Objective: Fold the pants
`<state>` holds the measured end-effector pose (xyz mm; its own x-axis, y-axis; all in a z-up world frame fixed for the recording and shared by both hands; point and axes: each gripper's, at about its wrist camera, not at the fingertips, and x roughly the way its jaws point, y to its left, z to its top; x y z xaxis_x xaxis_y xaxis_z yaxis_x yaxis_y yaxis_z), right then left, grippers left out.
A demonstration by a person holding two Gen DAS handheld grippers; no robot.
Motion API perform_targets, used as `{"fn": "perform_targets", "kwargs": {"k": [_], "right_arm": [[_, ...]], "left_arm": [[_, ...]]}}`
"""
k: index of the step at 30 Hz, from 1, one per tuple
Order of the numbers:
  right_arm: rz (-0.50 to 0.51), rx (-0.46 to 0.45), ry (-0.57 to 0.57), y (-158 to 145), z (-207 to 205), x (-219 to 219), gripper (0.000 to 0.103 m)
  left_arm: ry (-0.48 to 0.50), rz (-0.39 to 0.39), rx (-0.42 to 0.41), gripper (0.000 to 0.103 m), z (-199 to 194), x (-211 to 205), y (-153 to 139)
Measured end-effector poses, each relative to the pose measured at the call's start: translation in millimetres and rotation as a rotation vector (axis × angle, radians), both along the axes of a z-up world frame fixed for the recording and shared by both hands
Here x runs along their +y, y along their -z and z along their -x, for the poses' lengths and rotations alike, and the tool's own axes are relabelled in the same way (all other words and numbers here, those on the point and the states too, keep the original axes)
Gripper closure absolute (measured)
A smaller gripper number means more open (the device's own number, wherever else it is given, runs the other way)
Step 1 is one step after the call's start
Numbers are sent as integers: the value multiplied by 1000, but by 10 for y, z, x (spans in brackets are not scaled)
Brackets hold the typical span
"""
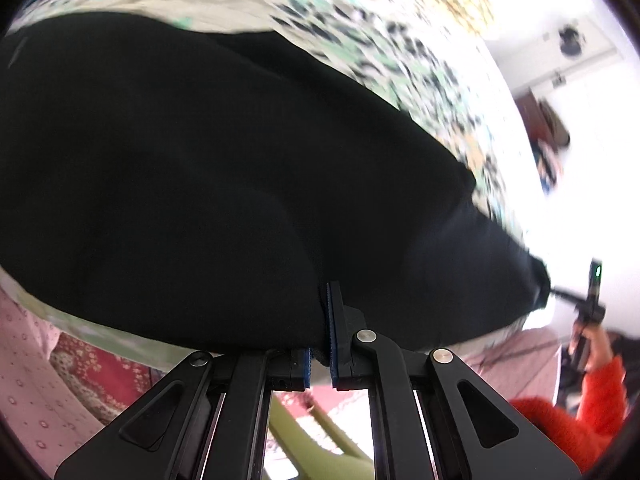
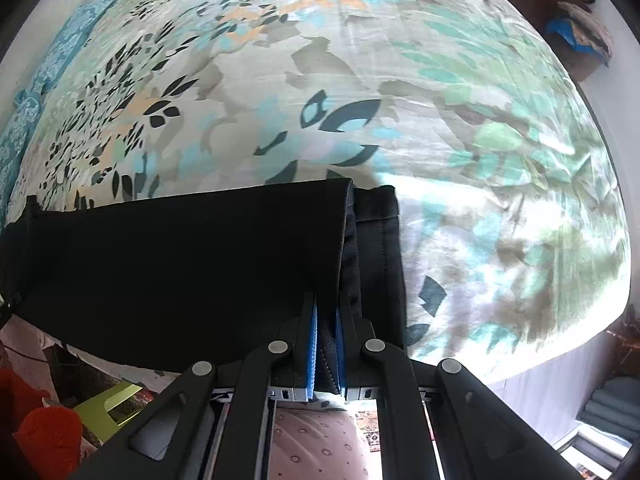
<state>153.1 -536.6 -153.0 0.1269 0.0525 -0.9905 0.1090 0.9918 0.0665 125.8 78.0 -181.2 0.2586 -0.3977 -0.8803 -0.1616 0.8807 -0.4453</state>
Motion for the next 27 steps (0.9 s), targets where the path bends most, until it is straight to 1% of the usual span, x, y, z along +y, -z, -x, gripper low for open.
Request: {"fn": "perform_targets", "kwargs": {"k": [4, 9, 12, 16, 21, 27], "right_arm": [[30, -1, 11, 1, 5, -74, 94], [101, 16, -19, 84, -30, -35, 94], [106, 20, 3, 149, -50, -59, 94], [126, 35, 0, 215, -54, -37, 94], [136, 29, 6, 201, -81, -13, 94], [154, 55, 8, 245, -89, 27, 94]], "left_arm": [[18, 12, 29, 98, -33, -35, 47], [29, 11, 45, 98, -47, -101, 68], [40, 2, 58, 98, -34, -129, 133], [42, 10, 76, 98, -46, -155, 205], [45, 5, 63, 98, -18, -127, 174], [50, 6, 60, 98, 7, -125, 137]]}}
